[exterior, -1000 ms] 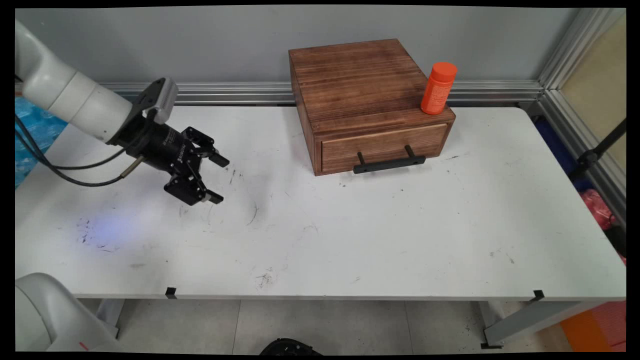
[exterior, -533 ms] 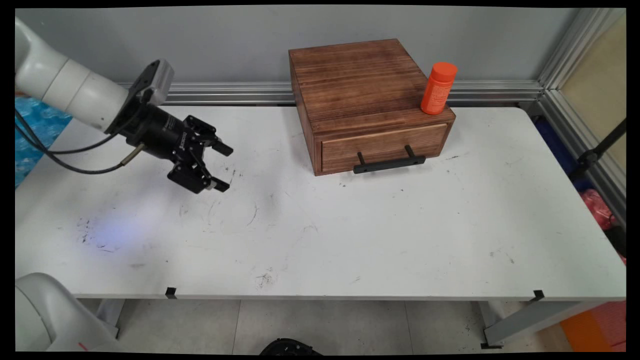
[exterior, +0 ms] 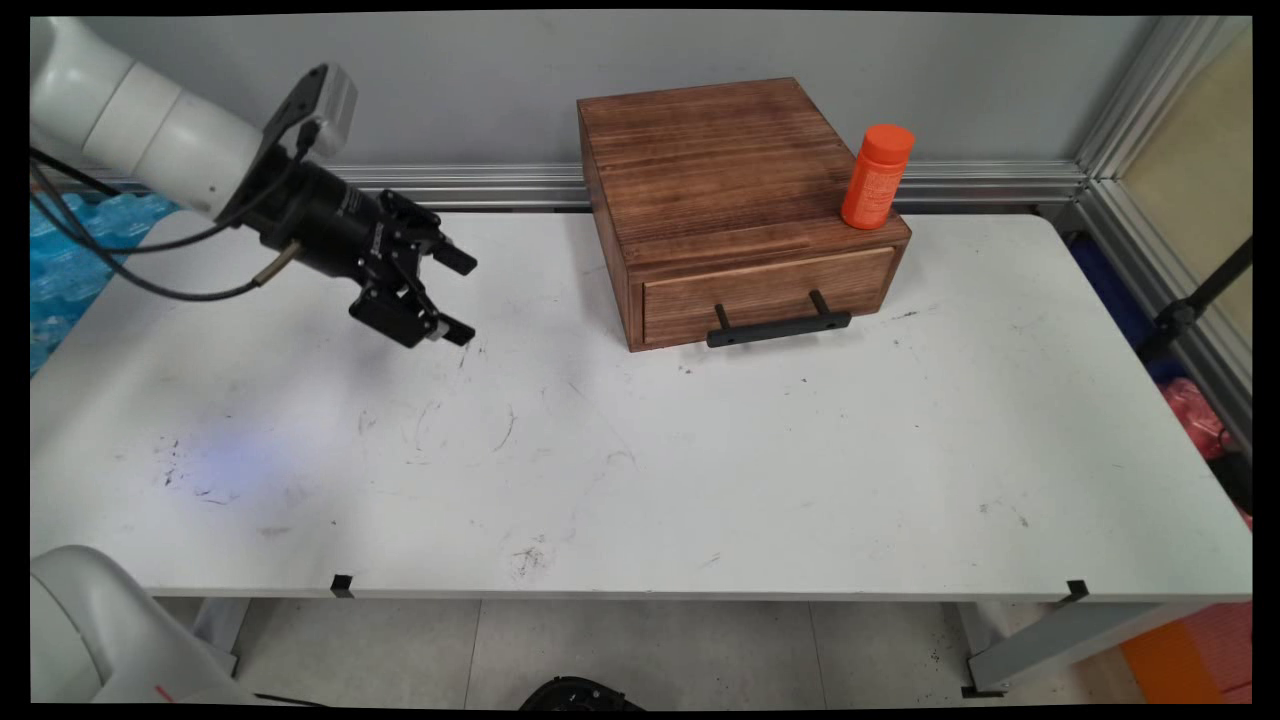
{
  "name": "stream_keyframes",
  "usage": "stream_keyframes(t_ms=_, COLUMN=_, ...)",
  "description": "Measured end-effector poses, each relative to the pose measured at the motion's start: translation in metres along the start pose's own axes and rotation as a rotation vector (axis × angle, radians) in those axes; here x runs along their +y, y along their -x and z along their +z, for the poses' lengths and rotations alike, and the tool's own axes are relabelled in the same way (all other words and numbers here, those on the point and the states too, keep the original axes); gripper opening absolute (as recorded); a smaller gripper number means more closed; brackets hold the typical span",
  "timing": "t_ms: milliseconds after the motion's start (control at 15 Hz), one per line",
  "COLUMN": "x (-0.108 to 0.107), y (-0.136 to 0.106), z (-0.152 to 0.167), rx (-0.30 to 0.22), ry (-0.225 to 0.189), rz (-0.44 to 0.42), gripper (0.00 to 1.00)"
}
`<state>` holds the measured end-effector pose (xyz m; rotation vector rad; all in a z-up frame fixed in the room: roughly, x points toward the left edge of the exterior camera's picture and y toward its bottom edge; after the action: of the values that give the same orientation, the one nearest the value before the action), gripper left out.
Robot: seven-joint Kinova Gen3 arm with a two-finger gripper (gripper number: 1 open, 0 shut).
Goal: Open the drawer
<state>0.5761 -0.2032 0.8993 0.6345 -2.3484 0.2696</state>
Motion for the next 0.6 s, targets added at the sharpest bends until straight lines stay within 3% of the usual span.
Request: stream_keyframes(t_ms=600, x=0.003, y=-0.072, z=-0.002, rx=-0.059, ry=-0.031, rz=0.009, gripper=1.00)
